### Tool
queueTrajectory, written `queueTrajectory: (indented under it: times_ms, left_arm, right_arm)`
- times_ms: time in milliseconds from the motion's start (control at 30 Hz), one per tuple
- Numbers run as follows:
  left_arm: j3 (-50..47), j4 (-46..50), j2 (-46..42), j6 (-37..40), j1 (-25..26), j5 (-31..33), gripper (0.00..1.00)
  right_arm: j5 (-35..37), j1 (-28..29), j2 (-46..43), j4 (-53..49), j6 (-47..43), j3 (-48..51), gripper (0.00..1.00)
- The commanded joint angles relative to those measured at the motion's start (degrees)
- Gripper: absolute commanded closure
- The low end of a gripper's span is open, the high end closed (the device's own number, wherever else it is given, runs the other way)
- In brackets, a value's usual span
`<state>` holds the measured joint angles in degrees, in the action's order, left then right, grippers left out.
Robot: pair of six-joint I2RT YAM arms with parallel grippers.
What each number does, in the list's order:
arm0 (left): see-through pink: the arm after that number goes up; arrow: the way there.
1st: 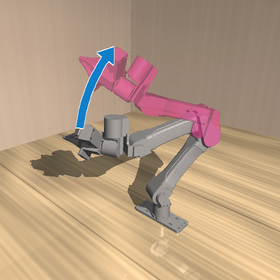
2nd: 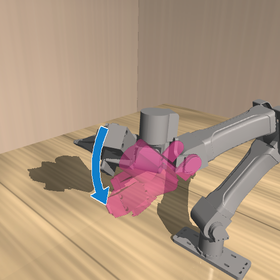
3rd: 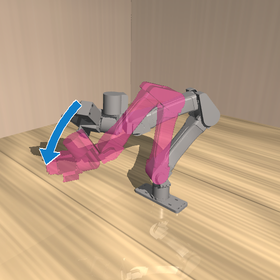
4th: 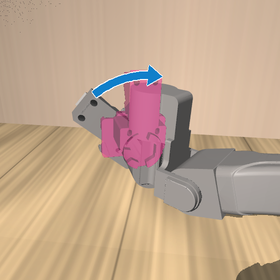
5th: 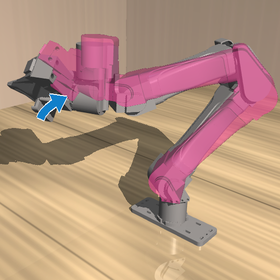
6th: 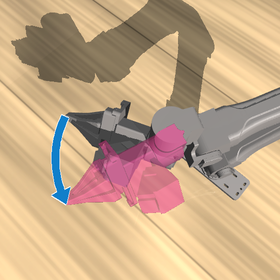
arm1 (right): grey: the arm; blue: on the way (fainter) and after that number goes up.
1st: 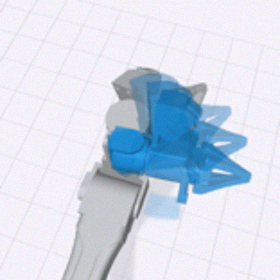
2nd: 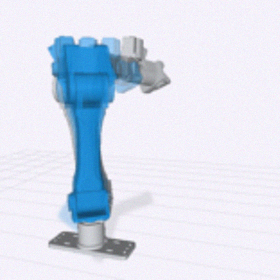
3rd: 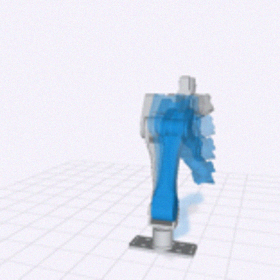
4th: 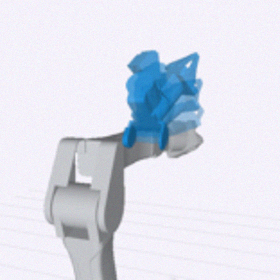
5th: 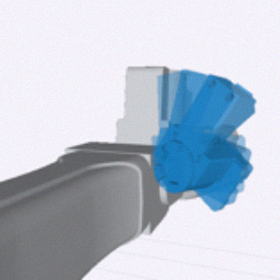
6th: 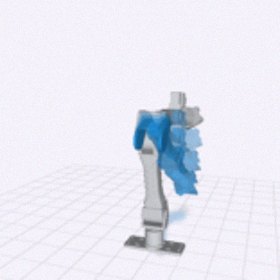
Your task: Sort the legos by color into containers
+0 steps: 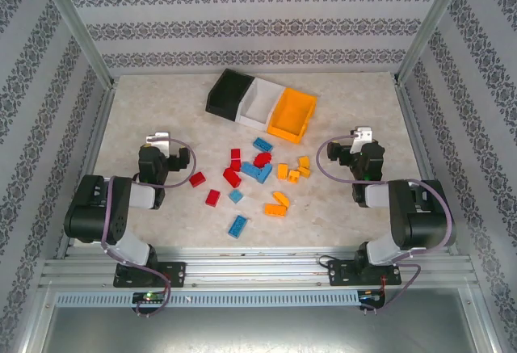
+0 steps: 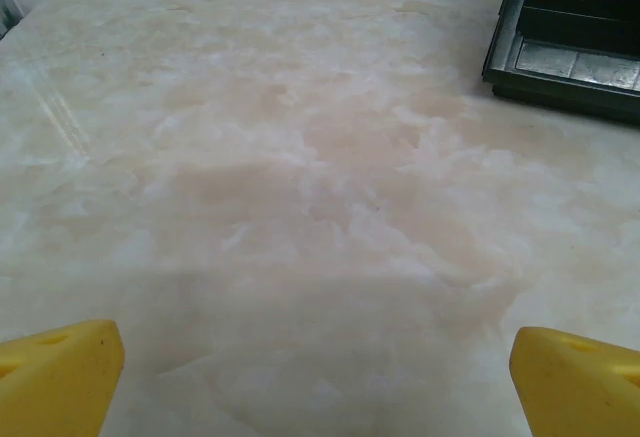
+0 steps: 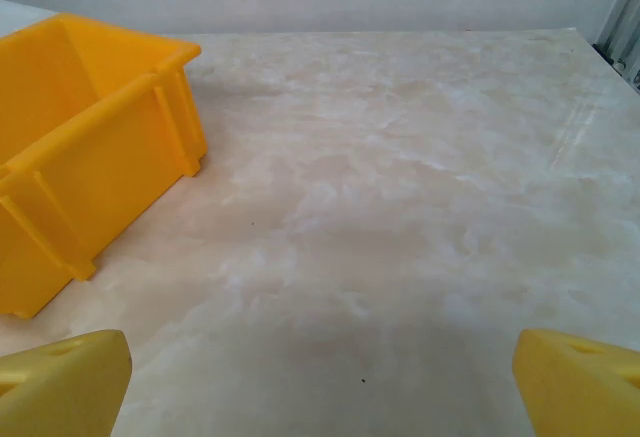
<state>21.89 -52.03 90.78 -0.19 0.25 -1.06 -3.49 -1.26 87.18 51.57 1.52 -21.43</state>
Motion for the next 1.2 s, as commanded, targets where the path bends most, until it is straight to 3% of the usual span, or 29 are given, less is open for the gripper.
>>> queueTrajectory:
  times_ms: [0,400,533,700,833,1000,1167]
  left_arm:
    - [0.45,-1.23,0.10,0.19,-0.52,0.13,0.00]
    - [0.48,-1.23,0.03,-0.16,-0.52,1.06,0.00]
    - [-1.19,-2.62,-2.15,-2.45,-0.53,6.50,0.00]
    - [-3.01,-3.06,-5.55,-1.97,-0.53,5.70,0.00]
    - [-1.17,3.06,-8.59,-1.70,-0.52,5.42,0.00]
    - [5.87,24.28,-16.21,-7.09,-0.58,6.36,0.00]
    - [12.33,43.06,-24.99,-16.75,-0.47,1.23,0.00]
  right_arm:
    - [-0.47,0.58,0.04,1.28,0.33,-0.46,0.02]
    - [2.99,0.43,-0.39,1.34,1.73,-0.02,0.02]
    - [5.63,0.33,-1.25,1.69,2.80,0.25,0.02]
    - [6.76,0.55,-5.30,-3.83,2.63,-0.67,0.02]
    - [6.61,0.37,-8.80,-7.18,2.93,-1.22,0.02]
    - [5.60,0.68,-18.00,-20.06,4.83,-4.23,0.03]
    - [0.40,4.26,-23.85,-50.34,12.87,-17.23,0.06]
